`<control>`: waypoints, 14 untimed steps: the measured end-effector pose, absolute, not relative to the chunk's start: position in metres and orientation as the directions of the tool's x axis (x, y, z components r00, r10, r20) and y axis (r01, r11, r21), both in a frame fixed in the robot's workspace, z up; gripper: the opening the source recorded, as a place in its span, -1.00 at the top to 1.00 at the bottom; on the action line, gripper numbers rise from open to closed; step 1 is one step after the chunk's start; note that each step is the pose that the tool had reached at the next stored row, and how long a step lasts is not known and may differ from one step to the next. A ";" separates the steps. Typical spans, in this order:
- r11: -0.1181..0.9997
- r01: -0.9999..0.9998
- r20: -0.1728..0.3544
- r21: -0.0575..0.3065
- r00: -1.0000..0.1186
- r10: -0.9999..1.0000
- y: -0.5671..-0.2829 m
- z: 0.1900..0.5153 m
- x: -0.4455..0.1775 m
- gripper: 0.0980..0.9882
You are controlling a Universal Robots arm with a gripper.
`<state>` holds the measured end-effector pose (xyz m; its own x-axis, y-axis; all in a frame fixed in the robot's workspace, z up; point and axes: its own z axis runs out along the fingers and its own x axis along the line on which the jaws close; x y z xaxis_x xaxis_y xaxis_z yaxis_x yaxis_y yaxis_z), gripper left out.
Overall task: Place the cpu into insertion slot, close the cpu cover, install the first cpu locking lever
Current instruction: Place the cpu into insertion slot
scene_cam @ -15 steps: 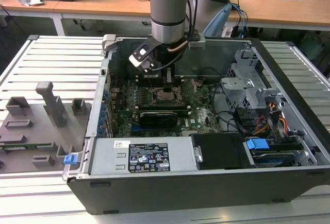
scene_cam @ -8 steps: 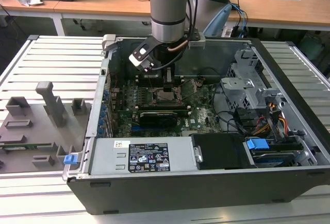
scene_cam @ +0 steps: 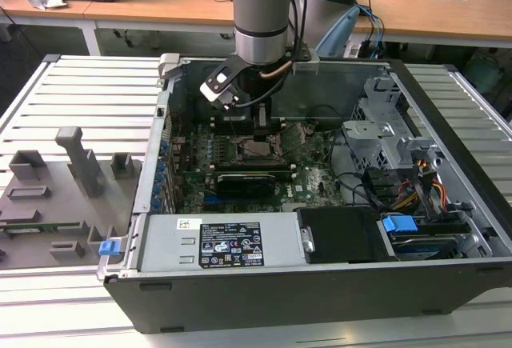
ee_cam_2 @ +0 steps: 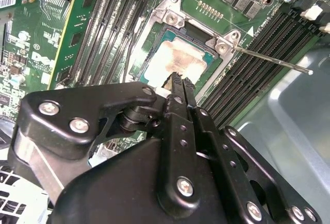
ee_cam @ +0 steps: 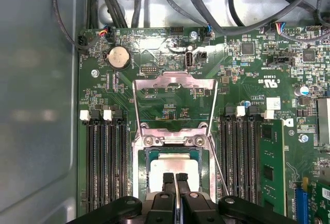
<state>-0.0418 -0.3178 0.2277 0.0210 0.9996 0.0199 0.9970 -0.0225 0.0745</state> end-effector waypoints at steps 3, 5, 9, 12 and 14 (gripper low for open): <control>-0.022 0.997 0.020 0.074 0.021 1.000 -0.318 0.228 -0.042 0.88; -0.022 0.997 0.020 0.074 0.021 1.000 -0.318 0.229 -0.042 0.88; -0.023 0.997 0.020 0.074 0.021 1.000 -0.318 0.229 -0.042 0.88; -0.022 0.997 0.020 0.074 0.021 1.000 -0.318 0.230 -0.042 0.88; -0.022 0.997 0.020 0.074 0.021 1.000 -0.318 0.231 -0.042 0.88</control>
<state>-0.0418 -0.3178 0.2306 0.0211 0.9996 0.0198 0.9970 -0.0225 0.0744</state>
